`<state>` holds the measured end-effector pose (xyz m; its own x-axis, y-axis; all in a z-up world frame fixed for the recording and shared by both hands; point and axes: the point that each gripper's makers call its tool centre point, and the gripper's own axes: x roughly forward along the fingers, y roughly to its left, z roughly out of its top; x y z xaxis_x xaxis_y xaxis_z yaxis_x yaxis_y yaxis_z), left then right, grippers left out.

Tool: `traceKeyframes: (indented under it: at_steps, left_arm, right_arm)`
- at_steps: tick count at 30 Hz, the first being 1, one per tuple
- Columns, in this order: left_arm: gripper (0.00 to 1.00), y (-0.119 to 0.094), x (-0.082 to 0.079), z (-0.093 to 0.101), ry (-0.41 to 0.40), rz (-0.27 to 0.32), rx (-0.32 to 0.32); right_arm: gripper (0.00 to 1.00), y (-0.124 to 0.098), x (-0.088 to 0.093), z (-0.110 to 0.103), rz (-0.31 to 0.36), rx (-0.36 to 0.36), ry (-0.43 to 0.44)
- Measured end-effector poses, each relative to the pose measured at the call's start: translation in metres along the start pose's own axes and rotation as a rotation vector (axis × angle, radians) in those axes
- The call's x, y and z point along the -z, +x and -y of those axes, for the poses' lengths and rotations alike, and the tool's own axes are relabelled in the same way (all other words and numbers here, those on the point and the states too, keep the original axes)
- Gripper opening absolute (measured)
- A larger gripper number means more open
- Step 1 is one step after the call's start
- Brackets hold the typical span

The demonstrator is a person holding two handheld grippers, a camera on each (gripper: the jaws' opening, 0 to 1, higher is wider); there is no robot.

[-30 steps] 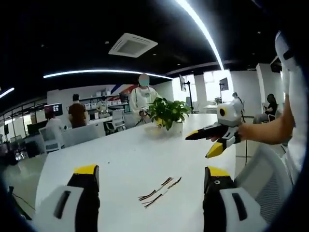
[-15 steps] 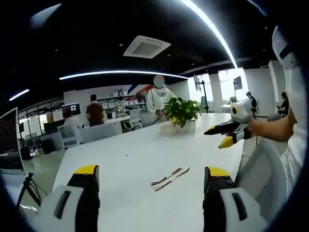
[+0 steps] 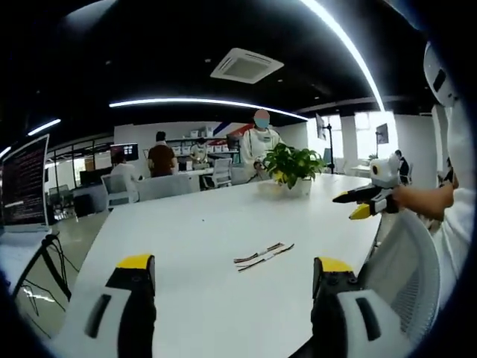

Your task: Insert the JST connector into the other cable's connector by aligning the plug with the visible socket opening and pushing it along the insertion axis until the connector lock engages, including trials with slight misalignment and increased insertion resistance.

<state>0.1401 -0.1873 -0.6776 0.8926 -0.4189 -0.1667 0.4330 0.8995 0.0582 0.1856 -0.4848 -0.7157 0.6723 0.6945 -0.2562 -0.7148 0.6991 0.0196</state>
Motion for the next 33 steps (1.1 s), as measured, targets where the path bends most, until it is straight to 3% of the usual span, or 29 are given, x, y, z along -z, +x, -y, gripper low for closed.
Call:
traceKeyframes:
  at_steps: [14,19,21,28,33]
  left_arm:
    - [0.84,-0.013,0.03,0.008,-0.084,-0.043,-0.052]
    - [0.83,-0.016,0.037,0.011,-0.13,-0.036,-0.059]
    - [0.81,-0.017,0.032,0.012,-0.177,-0.001,-0.061]
    - [0.78,-0.012,0.035,0.021,-0.131,-0.026,-0.04]
    - [0.77,-0.011,0.038,0.019,-0.144,-0.038,-0.046]
  right_arm:
    - [0.73,-0.014,0.021,-0.011,-0.006,0.001,0.054]
    - [0.72,-0.016,0.029,-0.018,-0.02,-0.005,0.055]
    - [0.69,-0.018,0.029,-0.016,-0.008,0.007,0.071]
    - [0.7,-0.019,0.025,-0.014,0.006,0.019,0.075]
    - [0.69,-0.019,0.025,-0.014,-0.002,0.032,0.049]
